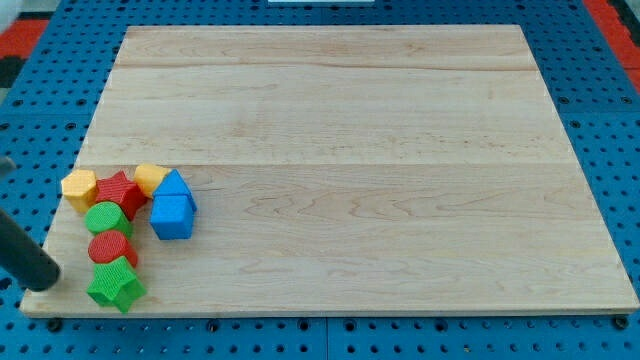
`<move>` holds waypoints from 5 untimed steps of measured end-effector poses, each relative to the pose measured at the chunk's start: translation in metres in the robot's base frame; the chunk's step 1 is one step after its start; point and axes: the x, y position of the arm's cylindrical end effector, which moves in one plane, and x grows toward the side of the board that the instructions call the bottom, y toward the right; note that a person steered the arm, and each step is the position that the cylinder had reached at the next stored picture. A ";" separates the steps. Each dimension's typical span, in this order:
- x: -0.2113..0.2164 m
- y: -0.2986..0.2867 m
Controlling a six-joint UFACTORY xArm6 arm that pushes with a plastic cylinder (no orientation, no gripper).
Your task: Move the green star towards the center left
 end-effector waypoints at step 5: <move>0.023 0.098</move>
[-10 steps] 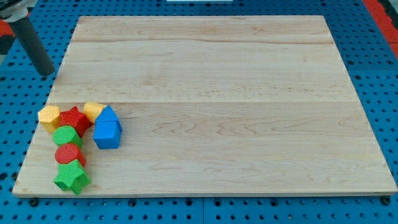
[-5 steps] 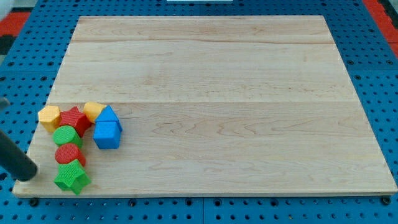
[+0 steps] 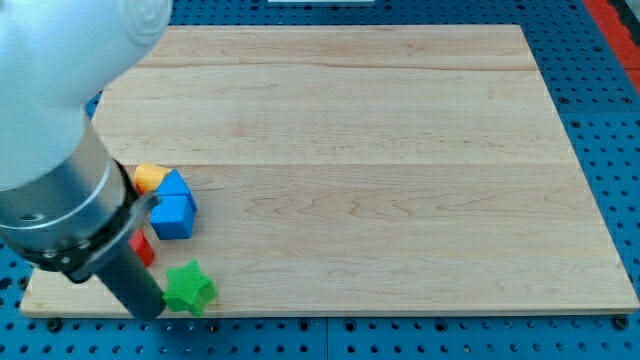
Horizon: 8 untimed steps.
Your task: Move the green star towards the center left
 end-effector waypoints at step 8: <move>-0.043 0.169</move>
